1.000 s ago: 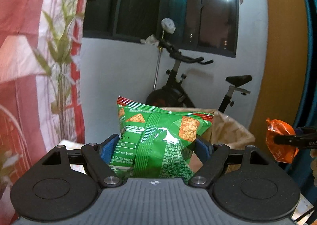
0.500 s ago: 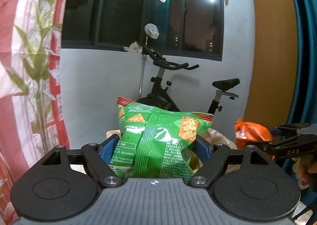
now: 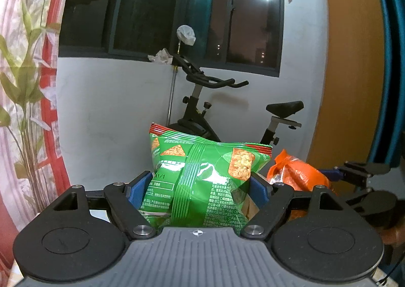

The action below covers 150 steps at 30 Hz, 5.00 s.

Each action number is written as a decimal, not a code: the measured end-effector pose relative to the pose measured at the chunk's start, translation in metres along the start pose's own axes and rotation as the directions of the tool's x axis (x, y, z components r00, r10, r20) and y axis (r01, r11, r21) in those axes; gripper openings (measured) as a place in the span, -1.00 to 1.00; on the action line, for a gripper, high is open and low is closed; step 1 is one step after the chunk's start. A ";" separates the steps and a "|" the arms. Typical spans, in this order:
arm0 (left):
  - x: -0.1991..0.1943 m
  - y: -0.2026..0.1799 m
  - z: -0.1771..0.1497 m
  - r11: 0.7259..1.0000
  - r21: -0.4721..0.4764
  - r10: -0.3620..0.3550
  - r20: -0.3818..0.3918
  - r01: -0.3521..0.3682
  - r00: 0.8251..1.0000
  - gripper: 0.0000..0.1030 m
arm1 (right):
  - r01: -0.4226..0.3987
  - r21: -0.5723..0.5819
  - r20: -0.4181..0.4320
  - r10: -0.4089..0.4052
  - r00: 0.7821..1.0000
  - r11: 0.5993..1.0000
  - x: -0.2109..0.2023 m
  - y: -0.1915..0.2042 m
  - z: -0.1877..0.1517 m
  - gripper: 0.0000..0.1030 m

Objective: Organize snacks
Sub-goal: 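Lift both bags and carry them over the paper bag, then release both bags into the paper bag by opening both tools, then grasp the orange-and-white wrapped snack bar with the right tool while the left tool approaches the red packet, then grasp the red packet with the left tool while the right tool holds the snack bar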

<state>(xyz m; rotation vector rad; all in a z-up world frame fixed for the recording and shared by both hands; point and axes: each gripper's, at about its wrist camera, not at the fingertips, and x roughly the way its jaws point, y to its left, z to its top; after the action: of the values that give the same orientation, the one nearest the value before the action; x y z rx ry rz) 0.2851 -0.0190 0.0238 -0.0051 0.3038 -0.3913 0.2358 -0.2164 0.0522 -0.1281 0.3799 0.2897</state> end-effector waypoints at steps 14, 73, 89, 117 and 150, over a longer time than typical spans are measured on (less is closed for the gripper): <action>0.052 0.006 -0.006 0.999 0.025 0.032 -0.090 -0.030 0.995 0.61 | 0.007 -0.030 -0.020 -0.007 1.000 1.000 0.063 0.006 -0.009 0.50; -0.077 0.035 -0.152 0.943 -0.179 0.238 -0.230 -0.281 0.944 0.71 | 0.102 0.283 -0.171 -0.054 0.984 0.954 -0.055 -0.016 -0.143 0.88; -0.069 0.021 -0.178 0.937 -0.199 0.216 -0.312 -0.286 0.925 0.69 | 0.218 0.289 -0.410 -0.085 0.908 0.932 -0.045 -0.030 -0.227 0.25; -0.063 0.018 -0.185 0.938 -0.198 0.202 -0.356 -0.285 0.912 0.65 | 0.272 0.209 -0.412 -0.168 0.896 0.939 -0.025 -0.038 -0.233 -0.09; -0.002 0.059 -0.209 0.944 -0.179 0.160 -0.483 -0.276 0.861 -0.14 | 0.293 0.173 -0.345 -0.221 0.912 0.940 -0.020 -0.035 -0.251 -0.14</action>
<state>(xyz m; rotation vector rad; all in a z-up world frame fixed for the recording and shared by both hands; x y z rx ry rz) 0.2442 0.0480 -0.1786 -0.1178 0.8207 -0.1172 0.1413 -0.2990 -0.1687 -0.0040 0.7097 -0.0415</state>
